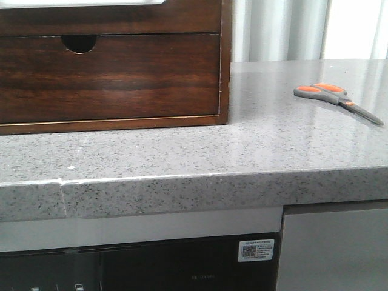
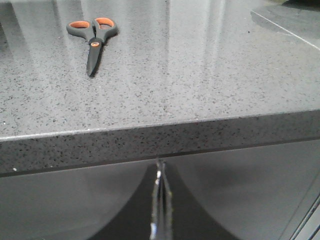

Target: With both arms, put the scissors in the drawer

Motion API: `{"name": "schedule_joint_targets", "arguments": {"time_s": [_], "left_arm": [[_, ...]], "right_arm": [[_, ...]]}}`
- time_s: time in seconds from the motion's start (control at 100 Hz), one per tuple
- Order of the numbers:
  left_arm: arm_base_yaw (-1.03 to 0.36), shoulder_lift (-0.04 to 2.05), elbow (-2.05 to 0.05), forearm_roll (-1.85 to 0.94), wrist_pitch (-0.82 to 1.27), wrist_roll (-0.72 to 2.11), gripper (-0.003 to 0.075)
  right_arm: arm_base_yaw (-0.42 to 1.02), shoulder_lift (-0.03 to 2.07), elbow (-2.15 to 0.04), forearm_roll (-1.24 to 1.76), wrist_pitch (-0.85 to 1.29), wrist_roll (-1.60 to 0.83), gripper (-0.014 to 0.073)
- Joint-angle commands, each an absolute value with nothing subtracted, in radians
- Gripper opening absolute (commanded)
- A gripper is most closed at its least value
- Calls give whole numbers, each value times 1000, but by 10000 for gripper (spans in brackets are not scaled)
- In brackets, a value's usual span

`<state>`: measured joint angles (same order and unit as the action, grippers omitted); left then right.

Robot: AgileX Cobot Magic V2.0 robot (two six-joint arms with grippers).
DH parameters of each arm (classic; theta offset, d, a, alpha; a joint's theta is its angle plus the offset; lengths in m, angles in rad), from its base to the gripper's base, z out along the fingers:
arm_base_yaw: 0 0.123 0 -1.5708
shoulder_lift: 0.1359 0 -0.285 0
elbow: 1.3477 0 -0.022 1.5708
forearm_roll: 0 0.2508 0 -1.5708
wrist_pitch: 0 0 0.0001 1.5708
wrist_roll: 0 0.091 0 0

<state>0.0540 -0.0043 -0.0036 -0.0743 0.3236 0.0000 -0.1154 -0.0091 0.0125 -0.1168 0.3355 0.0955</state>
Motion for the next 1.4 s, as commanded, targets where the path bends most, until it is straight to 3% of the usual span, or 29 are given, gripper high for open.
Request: {"name": "schedule_joint_targets", "arguments": {"time_s": [0.0, 0.88, 1.389], "left_arm": [[58, -38, 17, -78, 271, -9, -20], [58, -38, 17, 21, 188, 0, -20], [58, -38, 17, 19, 146, 0, -20]], "right_arm": [[-121, -37, 44, -113, 312, 88, -66], [-121, -37, 44, -128, 312, 88, -66], [-121, -37, 44, -118, 144, 88, -66]]}}
